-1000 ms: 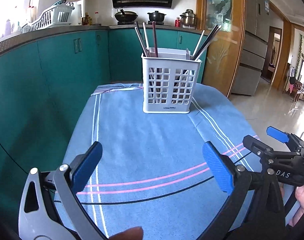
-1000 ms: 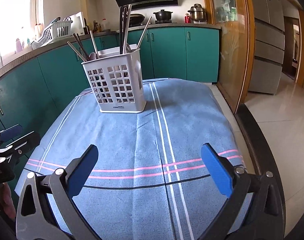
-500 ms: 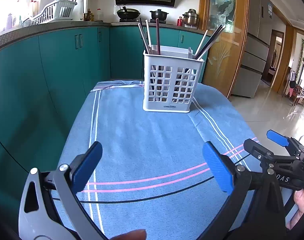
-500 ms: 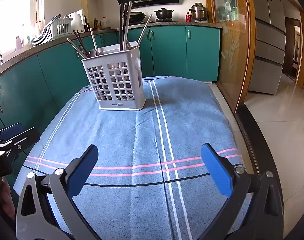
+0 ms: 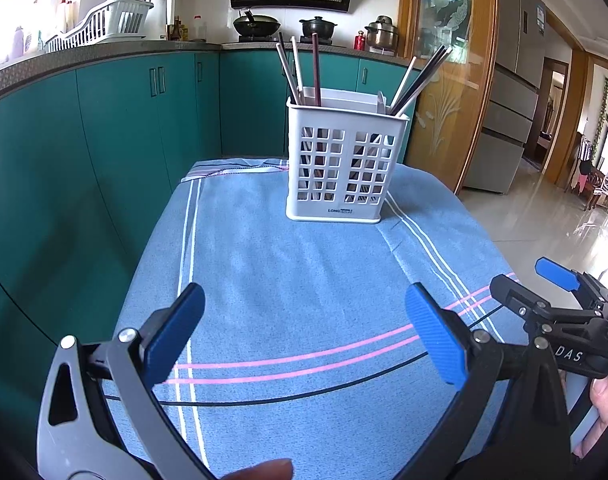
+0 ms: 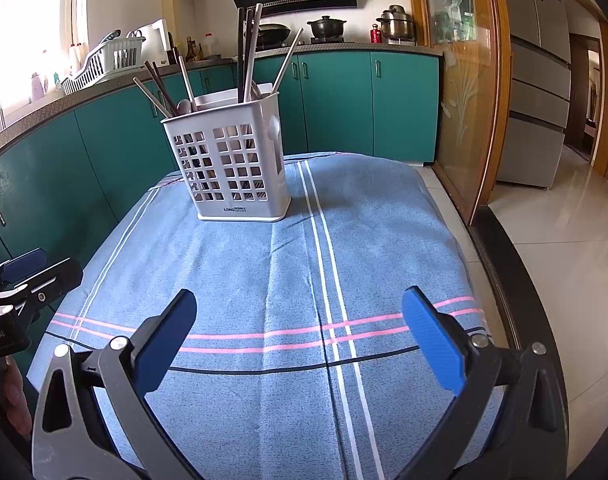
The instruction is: Organize utensils
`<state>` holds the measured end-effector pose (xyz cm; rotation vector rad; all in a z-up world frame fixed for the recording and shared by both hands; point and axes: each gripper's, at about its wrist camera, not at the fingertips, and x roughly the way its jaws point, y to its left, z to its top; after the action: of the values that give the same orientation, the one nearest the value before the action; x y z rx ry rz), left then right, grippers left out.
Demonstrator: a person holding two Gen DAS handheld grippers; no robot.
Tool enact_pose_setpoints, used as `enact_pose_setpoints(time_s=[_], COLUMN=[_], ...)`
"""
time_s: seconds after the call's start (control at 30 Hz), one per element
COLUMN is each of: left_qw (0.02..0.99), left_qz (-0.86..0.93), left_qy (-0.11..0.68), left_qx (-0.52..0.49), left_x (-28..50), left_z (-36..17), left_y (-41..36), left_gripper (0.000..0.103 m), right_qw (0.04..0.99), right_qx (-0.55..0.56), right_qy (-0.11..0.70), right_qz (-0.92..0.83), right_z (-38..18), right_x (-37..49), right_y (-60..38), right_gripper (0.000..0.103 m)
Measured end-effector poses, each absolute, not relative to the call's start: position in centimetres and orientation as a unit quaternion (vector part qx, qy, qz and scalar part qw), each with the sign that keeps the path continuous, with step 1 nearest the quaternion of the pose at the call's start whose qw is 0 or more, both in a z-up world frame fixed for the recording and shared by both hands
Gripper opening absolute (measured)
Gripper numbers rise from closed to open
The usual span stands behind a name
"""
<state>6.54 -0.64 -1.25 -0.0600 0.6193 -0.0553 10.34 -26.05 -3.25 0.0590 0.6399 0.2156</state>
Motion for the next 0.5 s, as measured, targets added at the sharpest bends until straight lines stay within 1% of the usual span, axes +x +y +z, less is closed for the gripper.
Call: enact_pose_setpoints(time_s=[0.5], left_qw=[0.951], left_qz=[-0.027], left_qy=[0.306], left_qx=[-0.030], left_x=[6.65], left_z=[-1.38], left_y=[-0.46], left_gripper=[0.099], right_qw=[0.943], right_qx=[0.029], right_qy=[0.314], right_qz=[0.105], right_z=[-3.28], right_x=[10.35], right_y=[-26.05], right_gripper=[0.100])
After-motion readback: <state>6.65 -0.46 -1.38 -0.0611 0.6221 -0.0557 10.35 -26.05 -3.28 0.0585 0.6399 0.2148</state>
